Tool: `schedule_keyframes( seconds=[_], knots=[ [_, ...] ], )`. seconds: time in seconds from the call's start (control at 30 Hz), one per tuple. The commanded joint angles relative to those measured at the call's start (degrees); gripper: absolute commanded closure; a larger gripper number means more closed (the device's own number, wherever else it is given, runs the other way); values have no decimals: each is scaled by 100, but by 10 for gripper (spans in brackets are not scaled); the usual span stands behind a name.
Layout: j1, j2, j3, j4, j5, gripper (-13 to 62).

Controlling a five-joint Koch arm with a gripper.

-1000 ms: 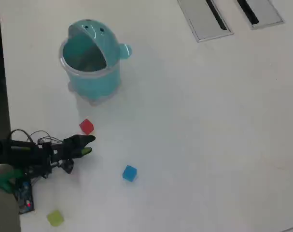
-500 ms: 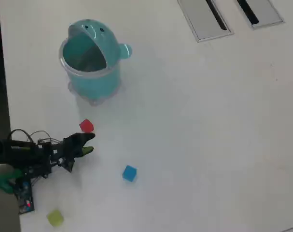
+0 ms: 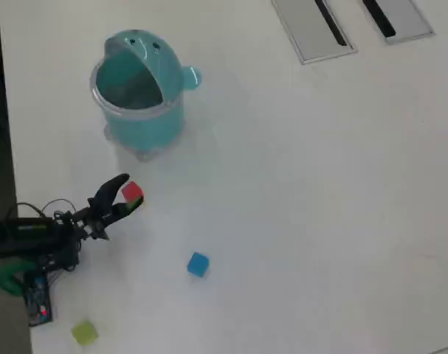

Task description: Grasp RGB lego blocks and put them in the bin one by one.

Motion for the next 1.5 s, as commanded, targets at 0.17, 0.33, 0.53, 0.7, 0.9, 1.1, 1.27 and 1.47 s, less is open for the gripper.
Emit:
schedule_keyframes(
  seconds=[0.17,0.33,0.53,0.7,0.9,1.1,1.27,1.47],
  knots=[
    [-905,360,413,-677,-1283,176],
    [-1222,360,299,-536,-2136,177],
    [-1266,360,158,97,-2821,177],
    [-1160,369,-88,809,-3472,179],
    [-984,360,-167,1345,-4254,178],
    [-1107,360,-255,2065,-4825,178],
    [-1266,343,-545,2812,-4834,179],
    [-1274,141,-888,3384,-4904,180]
  ],
)
